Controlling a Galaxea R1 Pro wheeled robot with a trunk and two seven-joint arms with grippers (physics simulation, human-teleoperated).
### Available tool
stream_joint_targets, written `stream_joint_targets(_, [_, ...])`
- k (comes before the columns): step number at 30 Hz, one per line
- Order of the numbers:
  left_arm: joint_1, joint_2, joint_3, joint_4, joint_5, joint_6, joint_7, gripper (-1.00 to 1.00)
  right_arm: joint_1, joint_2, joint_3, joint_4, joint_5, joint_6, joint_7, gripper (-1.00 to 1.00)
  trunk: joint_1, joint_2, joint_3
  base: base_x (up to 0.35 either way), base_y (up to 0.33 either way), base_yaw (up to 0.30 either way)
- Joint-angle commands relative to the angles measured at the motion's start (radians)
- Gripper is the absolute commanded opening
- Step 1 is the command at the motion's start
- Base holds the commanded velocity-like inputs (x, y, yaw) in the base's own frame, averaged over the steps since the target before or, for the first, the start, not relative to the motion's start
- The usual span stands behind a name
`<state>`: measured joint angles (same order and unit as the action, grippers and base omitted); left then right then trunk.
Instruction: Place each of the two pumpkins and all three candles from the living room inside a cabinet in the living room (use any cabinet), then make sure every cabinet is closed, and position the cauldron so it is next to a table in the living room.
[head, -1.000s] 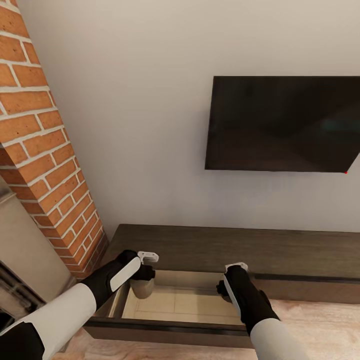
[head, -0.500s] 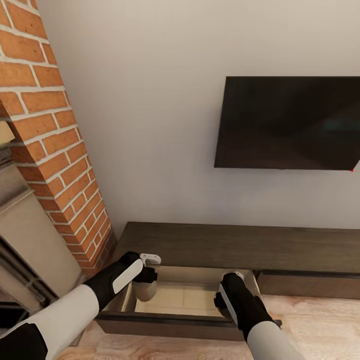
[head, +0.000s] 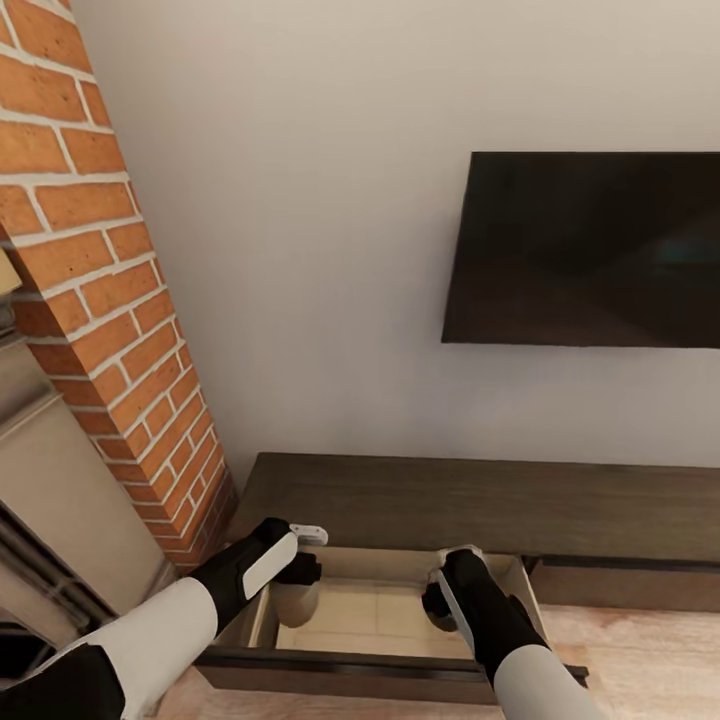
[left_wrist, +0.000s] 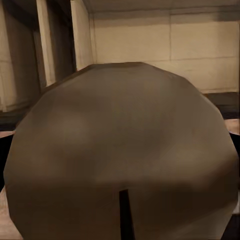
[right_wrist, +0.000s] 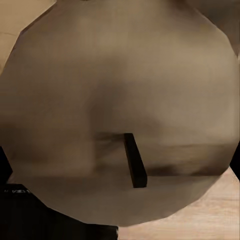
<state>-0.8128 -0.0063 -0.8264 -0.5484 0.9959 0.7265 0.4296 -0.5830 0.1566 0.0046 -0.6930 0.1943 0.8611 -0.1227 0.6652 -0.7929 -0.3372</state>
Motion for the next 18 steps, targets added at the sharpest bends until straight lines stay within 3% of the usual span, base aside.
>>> stream_joint_targets(1, [0.000, -0.005, 0.000, 0.008, -0.010, -0.002, 0.001, -1.00, 0.001, 0.000, 0.000, 0.001, 0.003, -0.009, 0.000, -1.00, 0.000, 0.000, 0.000, 0.120, 0.070, 0.000])
stream_joint_targets(7, [0.003, -0.004, 0.000, 0.032, -0.004, -0.008, 0.000, -1.00, 0.003, 0.000, 0.001, 0.031, -0.003, -0.027, 0.035, -1.00, 0.000, 0.000, 0.000, 0.022, 0.013, 0.000])
stream_joint_targets(10, [0.005, -0.012, 0.000, 0.111, -0.003, -0.023, -0.006, -1.00, 0.002, -0.001, 0.001, 0.062, -0.003, -0.086, 0.039, -1.00, 0.000, 0.000, 0.000, 0.001, 0.001, 0.000])
stream_joint_targets(13, [0.006, -0.026, -0.007, 0.154, -0.008, -0.157, -0.044, -1.00, 0.002, -0.002, 0.001, 0.099, -0.003, -0.169, 0.040, -1.00, 0.000, 0.000, 0.000, 0.000, 0.000, 0.000])
stream_joint_targets(18, [0.011, -0.030, -0.046, 0.160, -0.008, -0.218, -0.062, -1.00, 0.003, -0.001, 0.001, 0.117, -0.002, -0.208, 0.040, -1.00, 0.000, 0.000, 0.000, 0.130, 0.027, 0.000])
